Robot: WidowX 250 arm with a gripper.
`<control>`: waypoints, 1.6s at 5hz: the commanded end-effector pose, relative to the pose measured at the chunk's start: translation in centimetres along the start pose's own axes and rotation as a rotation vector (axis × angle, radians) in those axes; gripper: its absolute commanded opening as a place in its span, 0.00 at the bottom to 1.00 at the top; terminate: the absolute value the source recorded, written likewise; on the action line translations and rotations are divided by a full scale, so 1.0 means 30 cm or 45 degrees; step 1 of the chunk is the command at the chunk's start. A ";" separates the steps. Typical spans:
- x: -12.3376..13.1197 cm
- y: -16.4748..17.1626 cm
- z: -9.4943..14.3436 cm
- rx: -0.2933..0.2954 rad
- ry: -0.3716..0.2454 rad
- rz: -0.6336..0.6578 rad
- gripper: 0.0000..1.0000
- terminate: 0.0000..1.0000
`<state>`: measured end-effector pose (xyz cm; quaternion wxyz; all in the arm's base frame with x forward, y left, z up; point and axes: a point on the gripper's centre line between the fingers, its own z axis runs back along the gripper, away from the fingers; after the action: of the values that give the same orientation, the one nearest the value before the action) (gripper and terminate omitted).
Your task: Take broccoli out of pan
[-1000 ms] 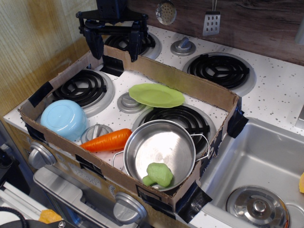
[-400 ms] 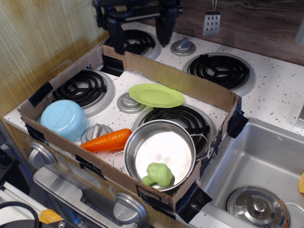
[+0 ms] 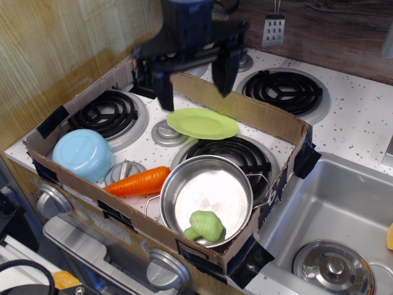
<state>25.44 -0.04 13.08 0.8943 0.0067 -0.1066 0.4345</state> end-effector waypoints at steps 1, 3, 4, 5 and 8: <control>-0.118 -0.012 -0.047 -0.060 -0.024 0.066 1.00 0.00; -0.164 0.009 -0.108 -0.072 0.001 0.035 1.00 0.00; -0.172 0.011 -0.135 -0.081 0.039 0.049 1.00 0.00; -0.191 0.019 -0.173 -0.093 0.077 0.078 1.00 0.00; -0.205 0.045 -0.248 -0.112 0.157 0.102 1.00 0.00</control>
<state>21.47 -3.11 3.94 0.8800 -0.0612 -0.0622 0.4669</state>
